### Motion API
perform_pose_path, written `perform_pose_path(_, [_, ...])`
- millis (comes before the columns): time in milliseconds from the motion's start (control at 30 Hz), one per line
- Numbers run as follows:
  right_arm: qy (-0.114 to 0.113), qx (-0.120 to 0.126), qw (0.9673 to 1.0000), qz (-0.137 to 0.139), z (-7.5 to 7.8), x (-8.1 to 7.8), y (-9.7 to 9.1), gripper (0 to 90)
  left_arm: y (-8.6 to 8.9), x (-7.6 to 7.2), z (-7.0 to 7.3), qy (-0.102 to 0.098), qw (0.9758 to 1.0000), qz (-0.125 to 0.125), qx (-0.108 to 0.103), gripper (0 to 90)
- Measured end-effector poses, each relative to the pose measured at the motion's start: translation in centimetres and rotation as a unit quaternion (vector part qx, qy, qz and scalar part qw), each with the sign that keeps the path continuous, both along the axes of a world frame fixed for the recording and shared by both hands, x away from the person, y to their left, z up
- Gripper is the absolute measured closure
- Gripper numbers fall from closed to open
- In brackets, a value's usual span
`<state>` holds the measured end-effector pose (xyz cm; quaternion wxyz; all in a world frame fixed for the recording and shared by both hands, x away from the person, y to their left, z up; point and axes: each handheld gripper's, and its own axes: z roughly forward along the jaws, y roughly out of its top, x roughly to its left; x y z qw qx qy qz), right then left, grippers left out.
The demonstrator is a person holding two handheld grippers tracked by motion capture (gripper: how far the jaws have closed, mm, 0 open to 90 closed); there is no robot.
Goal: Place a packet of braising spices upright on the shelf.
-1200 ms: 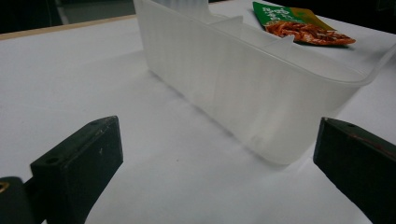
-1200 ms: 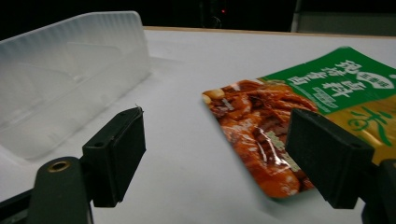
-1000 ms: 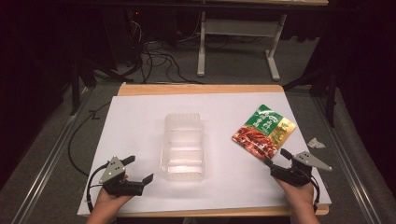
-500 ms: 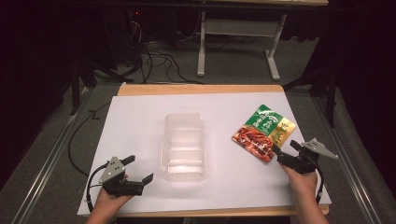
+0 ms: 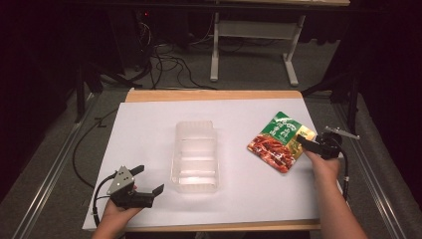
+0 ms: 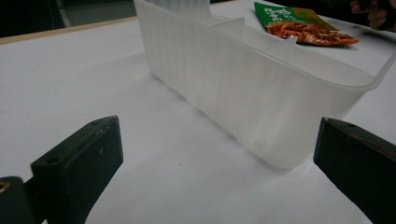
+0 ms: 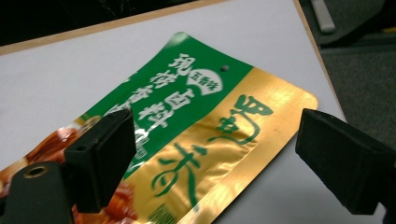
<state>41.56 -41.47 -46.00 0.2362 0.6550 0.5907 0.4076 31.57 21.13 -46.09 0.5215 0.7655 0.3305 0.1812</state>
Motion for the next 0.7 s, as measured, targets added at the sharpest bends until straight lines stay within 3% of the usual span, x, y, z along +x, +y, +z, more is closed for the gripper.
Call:
perform_pose_path(100, [0.004,0.008,0.9999,-0.009,-0.1,0.6,-0.6,14.0,0.0,-0.1,0.0,-0.001,1.0,-0.001,0.001,1.9])
perform_pose_path(167, [0.02,0.011,0.9996,-0.015,-0.3,1.4,-1.2,14.0,0.0,-0.1,0.1,-0.002,1.0,-0.003,0.002,1.9])
perform_pose_path(367, [0.023,0.038,0.9988,-0.019,-0.4,2.0,-1.6,14.8,0.0,-0.2,0.1,-0.004,1.0,-0.004,0.002,1.9])
perform_pose_path(700, [0.046,0.064,0.9961,-0.039,-0.9,2.8,-2.5,14.9,-0.2,-0.1,-0.1,0.0,0.9999,-0.008,0.007,1.9])
